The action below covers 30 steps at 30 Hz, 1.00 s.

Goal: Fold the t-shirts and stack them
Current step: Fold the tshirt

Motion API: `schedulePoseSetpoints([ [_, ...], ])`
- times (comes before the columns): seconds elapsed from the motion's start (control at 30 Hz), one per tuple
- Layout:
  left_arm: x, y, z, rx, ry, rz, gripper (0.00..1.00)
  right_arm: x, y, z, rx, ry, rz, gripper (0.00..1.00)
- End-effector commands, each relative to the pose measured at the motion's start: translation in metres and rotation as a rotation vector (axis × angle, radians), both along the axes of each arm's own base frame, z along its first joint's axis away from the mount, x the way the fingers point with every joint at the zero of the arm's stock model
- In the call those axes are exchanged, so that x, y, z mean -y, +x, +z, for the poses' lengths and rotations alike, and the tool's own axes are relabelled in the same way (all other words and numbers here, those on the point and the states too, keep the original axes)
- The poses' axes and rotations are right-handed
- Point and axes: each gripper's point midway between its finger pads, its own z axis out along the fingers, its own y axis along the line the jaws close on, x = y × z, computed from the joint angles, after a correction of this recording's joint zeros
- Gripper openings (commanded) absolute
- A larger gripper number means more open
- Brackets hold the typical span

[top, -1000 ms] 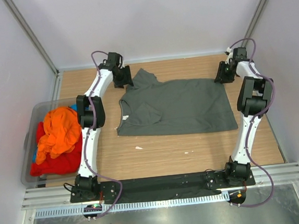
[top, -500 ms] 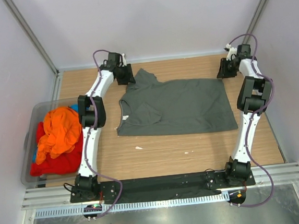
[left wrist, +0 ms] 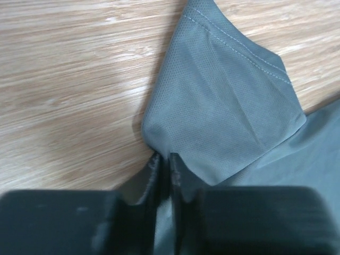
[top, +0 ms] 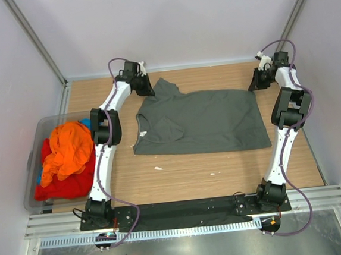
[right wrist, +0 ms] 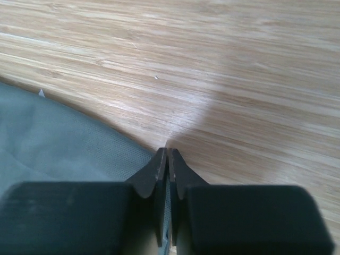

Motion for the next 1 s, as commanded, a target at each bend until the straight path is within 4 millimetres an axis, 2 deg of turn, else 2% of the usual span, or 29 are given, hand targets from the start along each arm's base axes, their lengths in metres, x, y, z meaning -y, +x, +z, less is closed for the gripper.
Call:
schedulePoseSetpoints([
  [0.0,0.002,0.007,-0.001,0.026,-0.018,-0.009,0.07,0.004,0.001,-0.009,-0.021,-0.016,-0.020,0.06],
  [0.03,0.001,0.009,0.002,0.032,-0.017,0.002,0.02,0.005,0.003,-0.007,-0.013,-0.024,-0.030,0.01],
  [0.07,-0.001,0.012,0.004,0.043,-0.004,0.019,0.00,0.007,0.007,-0.001,0.010,-0.027,-0.042,0.01],
  [0.13,-0.002,0.016,0.017,0.066,-0.008,0.038,0.00,0.008,0.011,0.008,0.042,-0.029,-0.054,0.01],
  [0.2,-0.003,0.021,0.029,0.098,-0.013,0.059,0.00,0.009,0.019,0.024,0.115,-0.034,-0.077,0.01],
  [0.23,-0.003,0.024,0.043,0.121,-0.025,0.071,0.00,0.009,0.021,0.030,0.145,-0.036,-0.083,0.01],
  [0.27,-0.004,0.026,0.048,0.135,-0.034,0.080,0.00,0.008,0.024,0.043,0.210,-0.044,-0.089,0.01],
  [0.33,-0.003,0.028,0.066,0.162,-0.052,0.087,0.00,0.009,0.025,0.054,0.266,-0.057,-0.092,0.01],
  [0.37,-0.003,0.029,0.073,0.169,-0.066,0.095,0.00,0.010,0.024,0.050,0.286,-0.070,-0.101,0.01],
  [0.4,-0.003,0.029,0.077,0.172,-0.070,0.101,0.00,0.011,0.024,0.062,0.318,-0.083,-0.101,0.01],
  [0.43,-0.005,0.029,0.083,0.178,-0.077,0.107,0.00,0.011,0.024,0.062,0.324,-0.087,-0.102,0.01],
  [0.57,-0.018,0.032,0.089,0.183,-0.062,0.156,0.00,0.013,0.023,0.062,0.319,-0.099,-0.110,0.01],
  [0.63,-0.025,0.032,0.084,0.174,-0.046,0.176,0.00,0.016,0.022,0.062,0.313,-0.105,-0.128,0.01],
  [0.77,-0.027,0.031,0.085,0.179,-0.049,0.161,0.00,0.019,0.025,0.066,0.340,-0.108,-0.157,0.01],
  [0.87,-0.029,0.030,0.077,0.168,-0.038,0.156,0.00,0.019,0.027,0.061,0.320,-0.092,-0.168,0.01],
  [0.9,-0.028,0.030,0.074,0.163,-0.036,0.154,0.05,0.018,0.028,0.060,0.315,-0.086,-0.170,0.01],
  [0.93,-0.029,0.029,0.072,0.155,-0.035,0.152,0.23,0.017,0.029,0.059,0.308,-0.077,-0.177,0.01],
  [0.97,-0.029,0.028,0.070,0.146,-0.033,0.152,0.29,0.017,0.030,0.056,0.293,-0.068,-0.192,0.01],
])
